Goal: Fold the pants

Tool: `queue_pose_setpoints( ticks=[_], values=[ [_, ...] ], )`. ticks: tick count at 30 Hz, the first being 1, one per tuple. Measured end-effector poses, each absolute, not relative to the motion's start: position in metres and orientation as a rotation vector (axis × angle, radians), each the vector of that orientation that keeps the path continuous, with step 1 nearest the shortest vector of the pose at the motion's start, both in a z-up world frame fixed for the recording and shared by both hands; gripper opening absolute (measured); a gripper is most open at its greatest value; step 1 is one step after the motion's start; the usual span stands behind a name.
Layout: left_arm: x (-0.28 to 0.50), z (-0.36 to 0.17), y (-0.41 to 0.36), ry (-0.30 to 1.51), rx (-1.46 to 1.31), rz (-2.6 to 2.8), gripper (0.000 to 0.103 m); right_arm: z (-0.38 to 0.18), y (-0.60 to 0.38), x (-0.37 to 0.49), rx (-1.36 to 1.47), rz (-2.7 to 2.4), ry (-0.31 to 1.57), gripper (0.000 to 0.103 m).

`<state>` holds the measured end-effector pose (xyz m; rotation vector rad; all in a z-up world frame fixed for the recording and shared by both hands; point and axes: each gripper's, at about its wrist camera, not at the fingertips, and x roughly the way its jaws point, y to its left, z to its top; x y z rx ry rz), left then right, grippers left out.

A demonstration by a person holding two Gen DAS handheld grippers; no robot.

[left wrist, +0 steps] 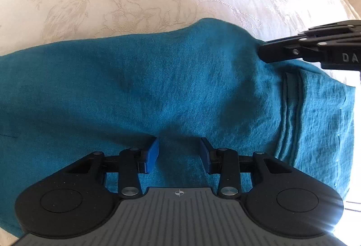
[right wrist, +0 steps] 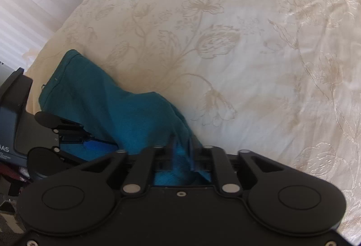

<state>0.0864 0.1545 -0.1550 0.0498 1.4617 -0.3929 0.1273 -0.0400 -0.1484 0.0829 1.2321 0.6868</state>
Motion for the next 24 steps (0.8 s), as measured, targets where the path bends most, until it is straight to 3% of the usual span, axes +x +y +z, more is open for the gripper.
queue_pose_setpoints(
  ticks=[4,17,24],
  values=[
    [0.088,-0.147,0.157,1.447,0.006,-0.376,0.038,-0.138,-0.032,0.1,0.083,0.745,1.174,0.012],
    [0.139,-0.083,0.16,1.151,-0.079,-0.359,0.038,-0.141,-0.015,0.068,0.007,0.742,1.15,0.015],
    [0.143,-0.116,0.152,1.282,-0.108,-0.319,0.038,-0.136,0.004,0.056,-0.192,0.809,1.103,0.016]
  ],
)
